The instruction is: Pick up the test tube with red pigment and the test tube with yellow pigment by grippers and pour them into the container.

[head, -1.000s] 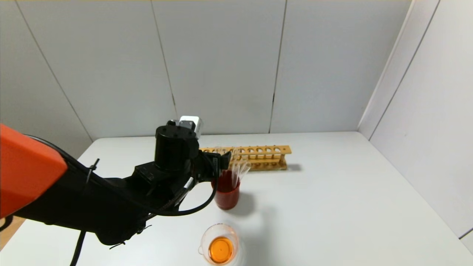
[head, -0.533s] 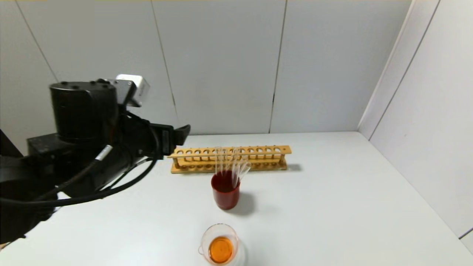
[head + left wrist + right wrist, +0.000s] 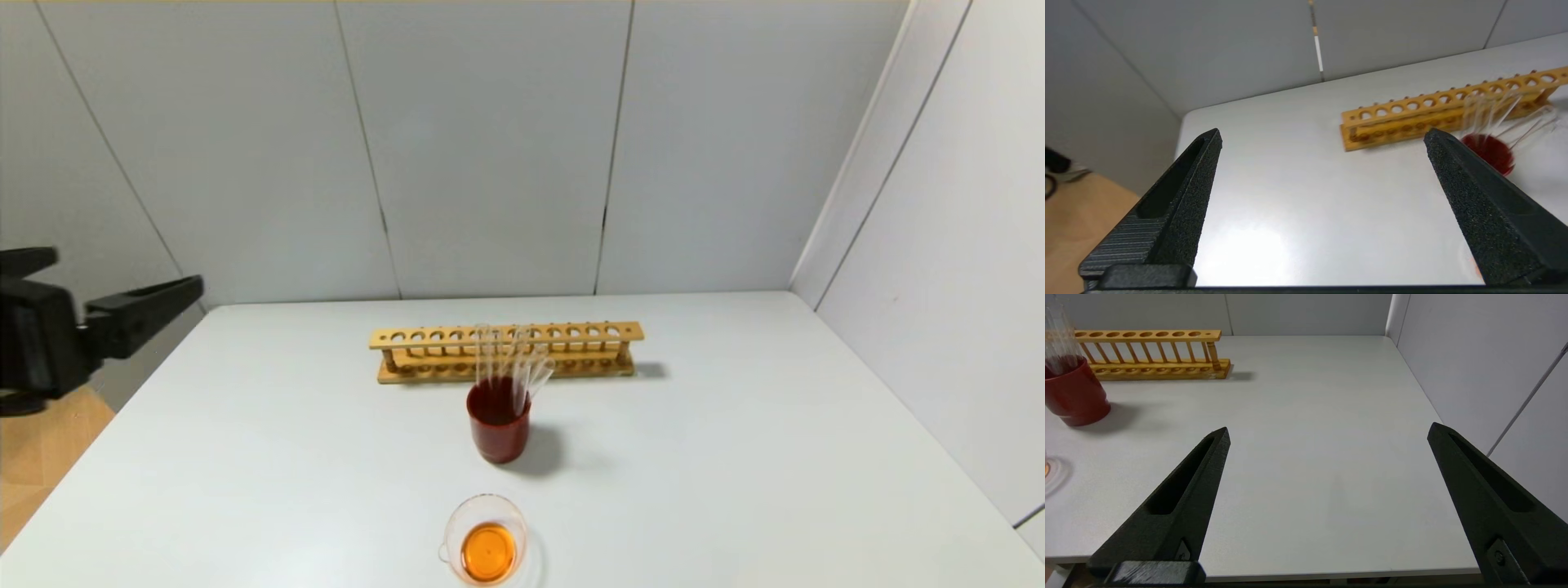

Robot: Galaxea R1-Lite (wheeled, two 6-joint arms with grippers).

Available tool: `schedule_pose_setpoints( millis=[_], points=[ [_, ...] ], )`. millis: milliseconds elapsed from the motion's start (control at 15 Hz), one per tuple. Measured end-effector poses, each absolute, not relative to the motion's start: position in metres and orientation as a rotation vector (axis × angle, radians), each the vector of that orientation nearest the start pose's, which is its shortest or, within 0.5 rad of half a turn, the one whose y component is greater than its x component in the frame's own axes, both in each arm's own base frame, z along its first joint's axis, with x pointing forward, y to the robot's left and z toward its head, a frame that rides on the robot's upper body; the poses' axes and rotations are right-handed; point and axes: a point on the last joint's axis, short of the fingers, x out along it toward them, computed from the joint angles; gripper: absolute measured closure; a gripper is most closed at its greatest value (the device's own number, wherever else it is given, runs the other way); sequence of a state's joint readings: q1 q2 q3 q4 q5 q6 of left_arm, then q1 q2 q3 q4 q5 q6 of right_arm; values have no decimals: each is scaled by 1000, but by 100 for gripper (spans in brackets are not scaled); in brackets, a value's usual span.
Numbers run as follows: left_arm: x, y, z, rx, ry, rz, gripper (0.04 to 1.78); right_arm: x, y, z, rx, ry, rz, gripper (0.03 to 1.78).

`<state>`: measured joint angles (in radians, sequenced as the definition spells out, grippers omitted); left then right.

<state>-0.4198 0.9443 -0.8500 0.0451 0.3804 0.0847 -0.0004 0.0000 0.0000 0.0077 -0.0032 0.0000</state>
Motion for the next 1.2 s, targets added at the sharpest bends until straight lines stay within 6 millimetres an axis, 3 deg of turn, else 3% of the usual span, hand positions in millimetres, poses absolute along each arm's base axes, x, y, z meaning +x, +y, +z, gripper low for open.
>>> schedule_pose_setpoints(
  millis=[133,333,800,1000,1200],
  points=[
    [68,-14,287,162,111,34,7,-23,0,75,0,8,-4,11],
    [23,3,275,183,94,116,7,-23,0,75,0,8,-4,11],
    [-60,4,238,151,-125,71,7,-23,0,75,0,8,-4,11],
    [-77,0,206,159,-229,-51,7,-23,0,75,0,8,-4,11],
    [-69,-2,174,138,-261,-83,7,-23,0,75,0,8,-4,11]
  ],
)
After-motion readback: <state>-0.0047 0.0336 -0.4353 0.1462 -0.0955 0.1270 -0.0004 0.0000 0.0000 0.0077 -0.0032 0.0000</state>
